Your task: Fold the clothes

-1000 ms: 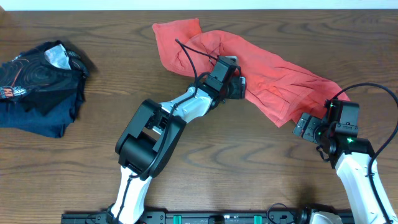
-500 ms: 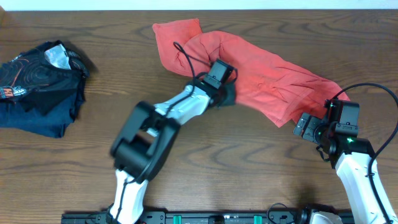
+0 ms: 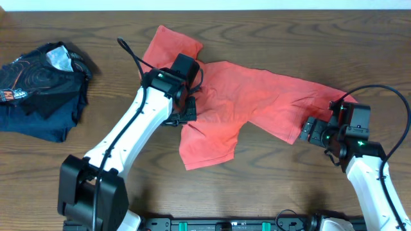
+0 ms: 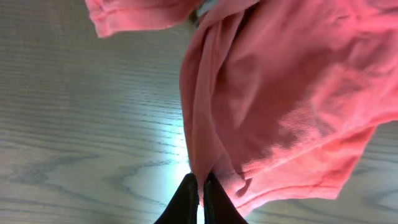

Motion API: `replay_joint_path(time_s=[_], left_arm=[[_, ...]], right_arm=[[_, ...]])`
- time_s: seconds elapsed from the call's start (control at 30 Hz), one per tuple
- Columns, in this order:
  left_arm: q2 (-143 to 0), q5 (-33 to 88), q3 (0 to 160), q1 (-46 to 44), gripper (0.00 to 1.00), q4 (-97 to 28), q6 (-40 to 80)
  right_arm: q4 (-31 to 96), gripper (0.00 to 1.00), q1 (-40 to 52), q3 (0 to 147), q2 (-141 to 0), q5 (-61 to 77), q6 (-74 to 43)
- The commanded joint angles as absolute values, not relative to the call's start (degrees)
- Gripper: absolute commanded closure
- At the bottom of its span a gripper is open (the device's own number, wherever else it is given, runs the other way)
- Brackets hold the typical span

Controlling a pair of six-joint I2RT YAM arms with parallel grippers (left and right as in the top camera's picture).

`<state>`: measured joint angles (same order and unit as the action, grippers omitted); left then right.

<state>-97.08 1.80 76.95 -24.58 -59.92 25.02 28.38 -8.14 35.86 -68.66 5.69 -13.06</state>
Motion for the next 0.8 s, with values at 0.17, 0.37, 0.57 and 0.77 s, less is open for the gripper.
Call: replay_joint_path(time_s=[0.17,0.37,0.57,0.77], left_arm=[[-97.8,-7.7,73.5,-21.9,0.94,-61.3,24.0],[-97.8,-8.6,73.5,-17.5,0.94,-61.3,23.8],[-97.8,-8.3,73.5,-15.9,0.94,-60.1,23.8],[-97.8,-8.0,73.5,-16.1,0.94,-58.7,23.8]], right_arm=[[22.2,0.05,-8.4,36.4,-71.6,-0.8,-13.7],[9.3,0.03,-8.4,36.4,-72.8,-0.8,-13.7],[6.0,0.02,-8.1,36.4,-76.9,5.2,-14.1],[5.5,0.06,-7.1,36.4,-83.3,7.1,-13.0]])
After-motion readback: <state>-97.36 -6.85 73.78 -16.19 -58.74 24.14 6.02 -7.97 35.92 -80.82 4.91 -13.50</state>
